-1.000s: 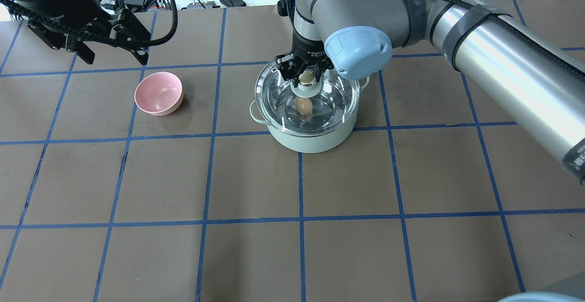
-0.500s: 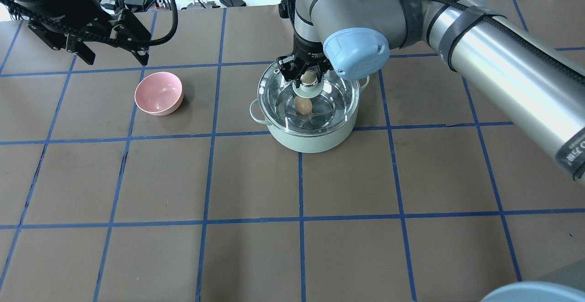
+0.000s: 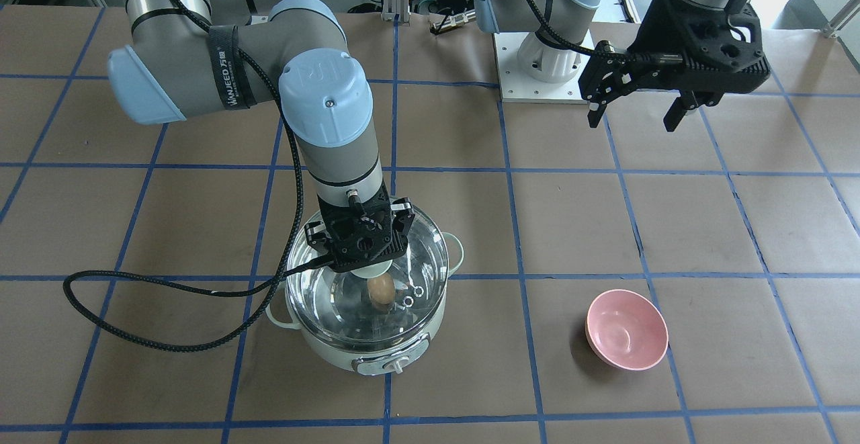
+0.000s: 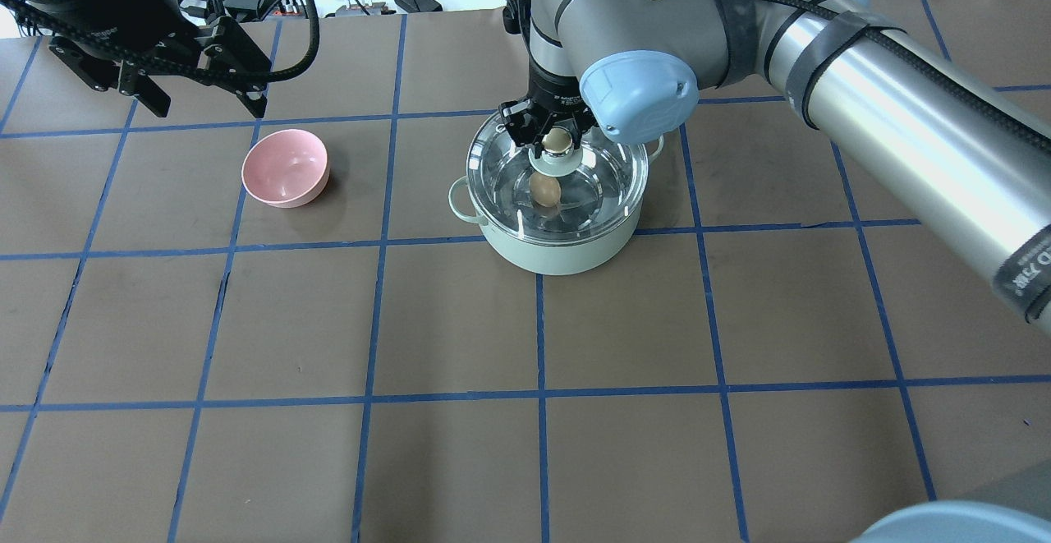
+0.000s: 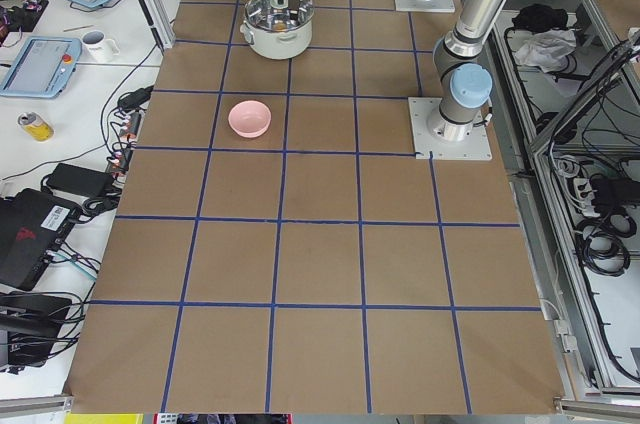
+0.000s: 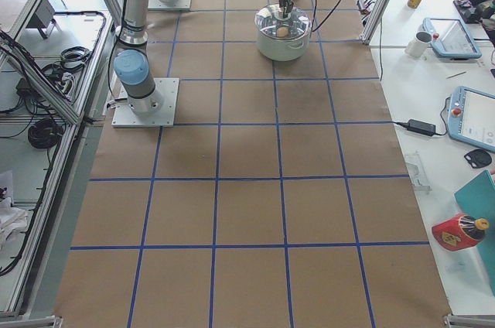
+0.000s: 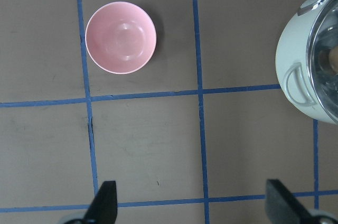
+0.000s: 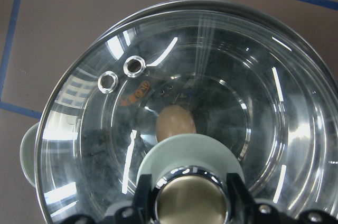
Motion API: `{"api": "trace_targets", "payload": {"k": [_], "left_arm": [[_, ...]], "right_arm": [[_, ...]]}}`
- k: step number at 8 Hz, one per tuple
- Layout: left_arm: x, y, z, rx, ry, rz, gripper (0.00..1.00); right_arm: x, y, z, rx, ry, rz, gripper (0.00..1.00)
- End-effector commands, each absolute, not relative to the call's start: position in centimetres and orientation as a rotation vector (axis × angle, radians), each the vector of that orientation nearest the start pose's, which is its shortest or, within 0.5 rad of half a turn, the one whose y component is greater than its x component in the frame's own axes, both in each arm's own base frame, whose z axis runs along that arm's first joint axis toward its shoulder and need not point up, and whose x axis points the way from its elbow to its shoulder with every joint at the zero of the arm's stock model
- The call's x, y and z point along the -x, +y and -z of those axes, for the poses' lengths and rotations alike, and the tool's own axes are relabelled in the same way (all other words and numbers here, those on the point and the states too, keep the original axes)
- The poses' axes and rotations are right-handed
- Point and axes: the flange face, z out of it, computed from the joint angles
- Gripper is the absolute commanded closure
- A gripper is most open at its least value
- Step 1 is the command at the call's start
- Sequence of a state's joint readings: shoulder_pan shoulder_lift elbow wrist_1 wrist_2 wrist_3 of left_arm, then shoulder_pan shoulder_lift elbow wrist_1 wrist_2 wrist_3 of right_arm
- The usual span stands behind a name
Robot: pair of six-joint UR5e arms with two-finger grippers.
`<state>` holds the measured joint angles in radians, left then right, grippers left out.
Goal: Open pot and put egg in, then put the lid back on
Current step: 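Lower glass lid onto pot with right gripper and seat it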
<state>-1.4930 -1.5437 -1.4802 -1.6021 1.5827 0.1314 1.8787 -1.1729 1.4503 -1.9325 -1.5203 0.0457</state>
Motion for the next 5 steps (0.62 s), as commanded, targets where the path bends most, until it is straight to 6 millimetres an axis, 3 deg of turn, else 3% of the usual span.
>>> {"api": "trace_targets", "payload": {"k": [1,5], "left_arm": [[9.37,-49.45,-54.29,-0.083,3.117,0.131,0.0],[9.37,-49.45,-54.29,-0.08,3.117,0.131,0.0]], "right_arm": [[-32.89,-57.96,-35.28,0.394,3.048,0.116,1.0],[-32.91,-58.12,-35.61,0.406,3.044,0.151,1.0]]}}
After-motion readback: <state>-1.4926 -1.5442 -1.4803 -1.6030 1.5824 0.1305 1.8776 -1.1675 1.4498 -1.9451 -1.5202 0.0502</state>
